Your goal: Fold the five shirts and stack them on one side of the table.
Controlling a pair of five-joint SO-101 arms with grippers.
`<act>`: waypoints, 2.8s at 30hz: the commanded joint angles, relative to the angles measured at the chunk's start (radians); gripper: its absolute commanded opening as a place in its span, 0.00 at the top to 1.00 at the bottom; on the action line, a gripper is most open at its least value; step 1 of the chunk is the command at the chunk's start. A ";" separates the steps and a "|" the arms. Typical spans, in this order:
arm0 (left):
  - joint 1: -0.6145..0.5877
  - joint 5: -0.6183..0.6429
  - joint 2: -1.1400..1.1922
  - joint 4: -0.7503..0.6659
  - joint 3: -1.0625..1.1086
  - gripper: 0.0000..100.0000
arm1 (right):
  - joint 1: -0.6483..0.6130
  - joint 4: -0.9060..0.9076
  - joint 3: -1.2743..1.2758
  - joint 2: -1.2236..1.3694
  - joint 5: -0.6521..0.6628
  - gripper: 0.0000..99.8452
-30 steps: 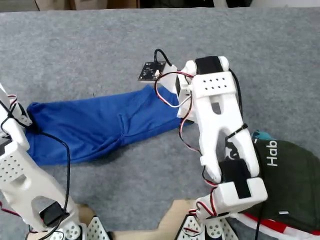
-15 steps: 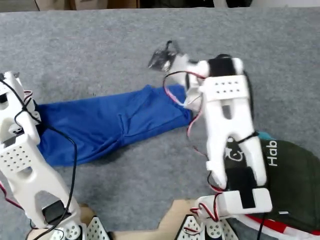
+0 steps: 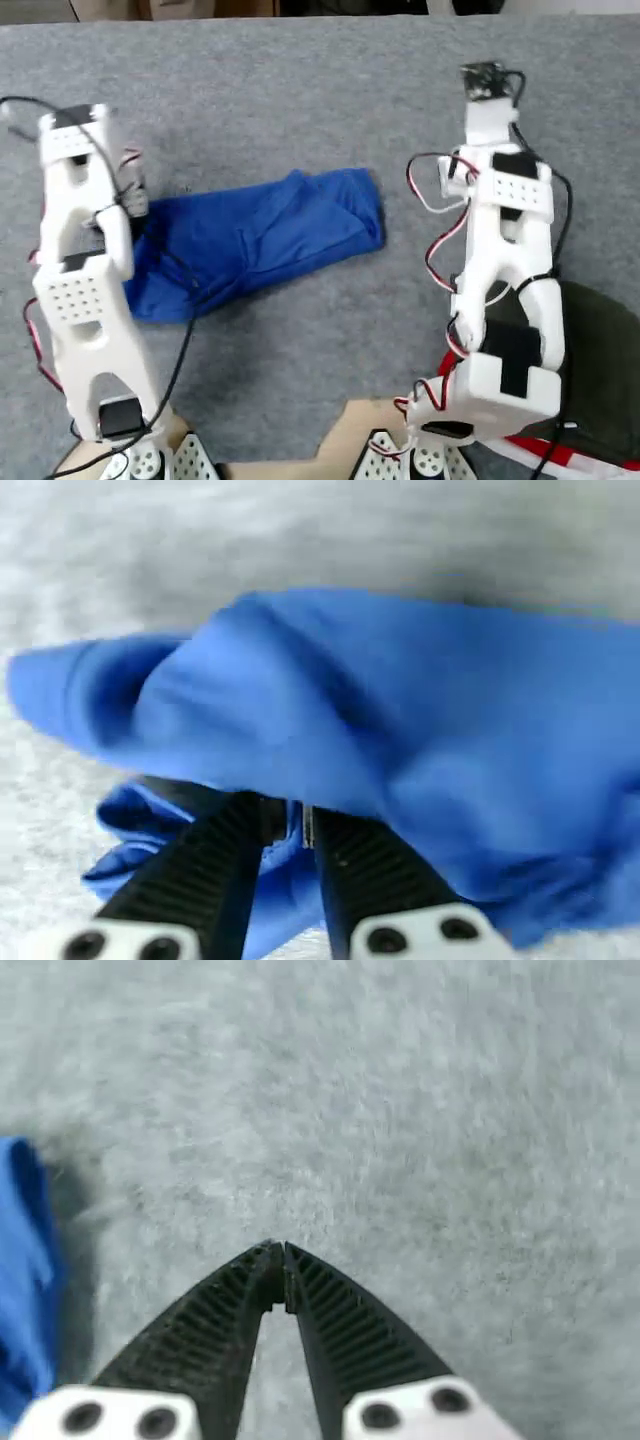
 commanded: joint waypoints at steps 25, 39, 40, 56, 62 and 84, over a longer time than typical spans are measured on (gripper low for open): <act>0.678 0.311 -0.091 -0.132 -0.285 0.98 | 0.104 -0.253 0.028 0.071 -0.055 1.00; 0.740 0.365 -0.012 -0.290 -0.365 0.98 | 0.102 -0.253 0.030 0.073 -0.054 1.00; 0.740 0.365 -0.001 -0.290 -0.373 0.98 | 0.102 -0.253 0.030 0.073 -0.054 1.00; 0.740 0.367 0.038 -0.250 -0.470 0.85 | 0.102 -0.253 0.030 0.073 -0.054 1.00; 0.712 0.373 0.027 -0.212 -0.471 0.82 | 0.102 -0.250 0.030 0.073 -0.054 1.00; 0.651 0.377 0.189 -0.031 -0.454 0.98 | 0.091 -0.249 0.030 0.073 -0.054 1.00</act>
